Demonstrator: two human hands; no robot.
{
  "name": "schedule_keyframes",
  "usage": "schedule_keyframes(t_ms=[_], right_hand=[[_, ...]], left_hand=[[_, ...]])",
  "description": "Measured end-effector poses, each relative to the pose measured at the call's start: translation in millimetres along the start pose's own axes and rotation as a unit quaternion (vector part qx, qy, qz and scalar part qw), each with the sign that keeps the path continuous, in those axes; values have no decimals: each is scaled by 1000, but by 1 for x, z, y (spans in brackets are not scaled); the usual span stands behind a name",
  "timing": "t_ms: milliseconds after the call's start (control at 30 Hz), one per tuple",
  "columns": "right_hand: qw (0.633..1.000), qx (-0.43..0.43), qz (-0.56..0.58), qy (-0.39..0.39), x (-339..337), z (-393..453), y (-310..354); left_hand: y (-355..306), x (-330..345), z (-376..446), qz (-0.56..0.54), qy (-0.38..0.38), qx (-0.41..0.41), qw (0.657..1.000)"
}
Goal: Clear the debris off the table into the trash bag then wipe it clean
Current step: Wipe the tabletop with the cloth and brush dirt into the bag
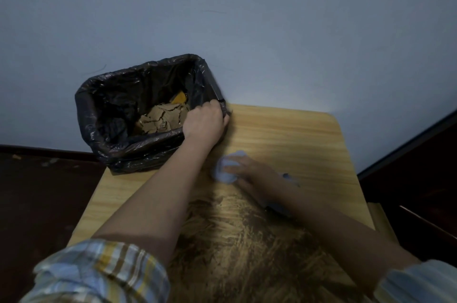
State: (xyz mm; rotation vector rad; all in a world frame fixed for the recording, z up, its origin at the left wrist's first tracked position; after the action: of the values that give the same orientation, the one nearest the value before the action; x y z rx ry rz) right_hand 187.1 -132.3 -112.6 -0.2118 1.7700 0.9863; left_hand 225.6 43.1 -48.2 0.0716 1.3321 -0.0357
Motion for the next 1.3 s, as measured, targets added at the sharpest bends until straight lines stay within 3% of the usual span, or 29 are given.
schedule_keyframes(t_ms=[100, 200, 400, 633, 833, 1033, 1100, 1200, 1300], right_hand=[[997, -54, -21, 48, 8, -10, 12], [995, -86, 28, 46, -2, -7, 16], [994, 68, -32, -85, -60, 30, -29], [975, 204, -44, -76, -37, 46, -63], [995, 69, -66, 6, -8, 37, -8], [991, -72, -64, 94, -3, 14, 32], [992, -82, -42, 89, -14, 17, 30], [998, 33, -55, 1, -33, 32, 5], [985, 146, -92, -28, -34, 46, -11]], left_hand=[[-1, 0, 0, 3, 1, 5, 1000], [0, 0, 0, 1, -1, 4, 1000], [-1, 1, 1, -3, -1, -1, 1000], [0, 1, 0, -3, -6, 3, 1000], [2, 2, 1, -5, -8, 5, 1000], [2, 2, 2, -19, -1, 6, 1000], [2, 1, 1, -22, 2, 6, 1000], [2, 1, 2, -25, 2, 10, 1000], [3, 1, 2, -22, 3, 6, 1000]])
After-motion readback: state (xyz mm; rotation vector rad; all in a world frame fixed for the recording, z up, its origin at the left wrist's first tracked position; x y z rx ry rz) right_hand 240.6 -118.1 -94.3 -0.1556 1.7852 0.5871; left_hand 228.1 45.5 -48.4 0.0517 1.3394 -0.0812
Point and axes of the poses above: each hand's wrist, its own z-axis towards the middle knuckle, its own x-axis out of the palm, y = z × x, the point moved 1 cm from there along z, towards the middle knuckle, and after that the axes turned 11 degrees about x, right-handed, at the moved point
